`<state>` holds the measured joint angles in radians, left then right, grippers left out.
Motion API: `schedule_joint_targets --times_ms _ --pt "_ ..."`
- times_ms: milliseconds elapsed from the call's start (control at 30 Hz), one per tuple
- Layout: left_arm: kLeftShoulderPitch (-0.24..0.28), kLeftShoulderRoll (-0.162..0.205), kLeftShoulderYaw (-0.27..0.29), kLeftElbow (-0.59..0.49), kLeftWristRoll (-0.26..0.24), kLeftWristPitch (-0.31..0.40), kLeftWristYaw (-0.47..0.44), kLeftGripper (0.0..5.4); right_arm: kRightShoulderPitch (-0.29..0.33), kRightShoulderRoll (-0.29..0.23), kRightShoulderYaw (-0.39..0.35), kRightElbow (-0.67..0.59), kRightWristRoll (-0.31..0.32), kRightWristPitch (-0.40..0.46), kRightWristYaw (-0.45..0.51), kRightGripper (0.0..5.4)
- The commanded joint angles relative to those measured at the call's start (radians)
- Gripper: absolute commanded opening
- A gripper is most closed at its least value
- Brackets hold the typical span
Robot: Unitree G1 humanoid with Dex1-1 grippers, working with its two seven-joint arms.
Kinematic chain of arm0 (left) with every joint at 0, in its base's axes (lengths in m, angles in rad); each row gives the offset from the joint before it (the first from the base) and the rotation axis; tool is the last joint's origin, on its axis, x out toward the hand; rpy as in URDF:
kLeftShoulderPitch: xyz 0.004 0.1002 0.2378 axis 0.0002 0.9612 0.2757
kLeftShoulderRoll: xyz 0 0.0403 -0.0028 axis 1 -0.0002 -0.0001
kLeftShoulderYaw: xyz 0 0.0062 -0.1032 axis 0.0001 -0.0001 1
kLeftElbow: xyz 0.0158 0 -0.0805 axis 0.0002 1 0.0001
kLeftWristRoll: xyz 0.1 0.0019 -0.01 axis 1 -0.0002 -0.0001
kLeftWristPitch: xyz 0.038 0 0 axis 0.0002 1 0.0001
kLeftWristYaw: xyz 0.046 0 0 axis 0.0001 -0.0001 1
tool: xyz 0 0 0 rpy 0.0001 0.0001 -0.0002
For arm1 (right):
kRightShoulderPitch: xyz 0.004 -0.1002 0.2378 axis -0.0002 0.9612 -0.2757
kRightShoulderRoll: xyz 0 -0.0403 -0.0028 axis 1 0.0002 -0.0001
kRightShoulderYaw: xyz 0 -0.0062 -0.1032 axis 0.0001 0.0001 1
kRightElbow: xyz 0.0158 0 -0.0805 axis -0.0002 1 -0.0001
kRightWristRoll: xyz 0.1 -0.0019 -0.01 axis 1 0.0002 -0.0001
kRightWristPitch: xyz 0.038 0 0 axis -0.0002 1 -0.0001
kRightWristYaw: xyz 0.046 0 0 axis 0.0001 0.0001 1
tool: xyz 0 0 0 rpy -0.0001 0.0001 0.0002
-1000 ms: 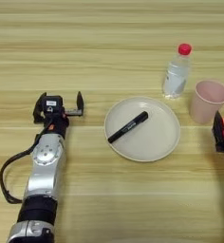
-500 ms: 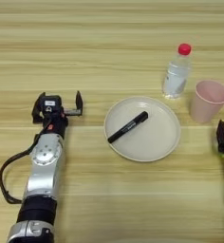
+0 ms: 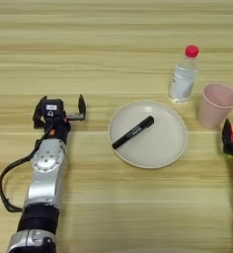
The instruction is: Move the objects on the table
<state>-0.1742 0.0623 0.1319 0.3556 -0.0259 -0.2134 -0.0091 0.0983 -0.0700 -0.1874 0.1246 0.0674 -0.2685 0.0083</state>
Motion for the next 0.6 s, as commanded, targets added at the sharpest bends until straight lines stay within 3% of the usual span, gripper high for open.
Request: schedule_joint_targets --times_ms 33,600 --pt "-0.008 0.008 -0.002 -0.002 -0.001 -0.005 0.000 5.40 0.005 -0.002 0.000 0.018 0.000 0.019 -0.004 3.36" --pt "-0.014 0.007 -0.005 0.002 -0.001 -0.005 -0.003 5.40 0.015 -0.007 -0.014 0.006 0.004 0.018 -0.009 5.29"
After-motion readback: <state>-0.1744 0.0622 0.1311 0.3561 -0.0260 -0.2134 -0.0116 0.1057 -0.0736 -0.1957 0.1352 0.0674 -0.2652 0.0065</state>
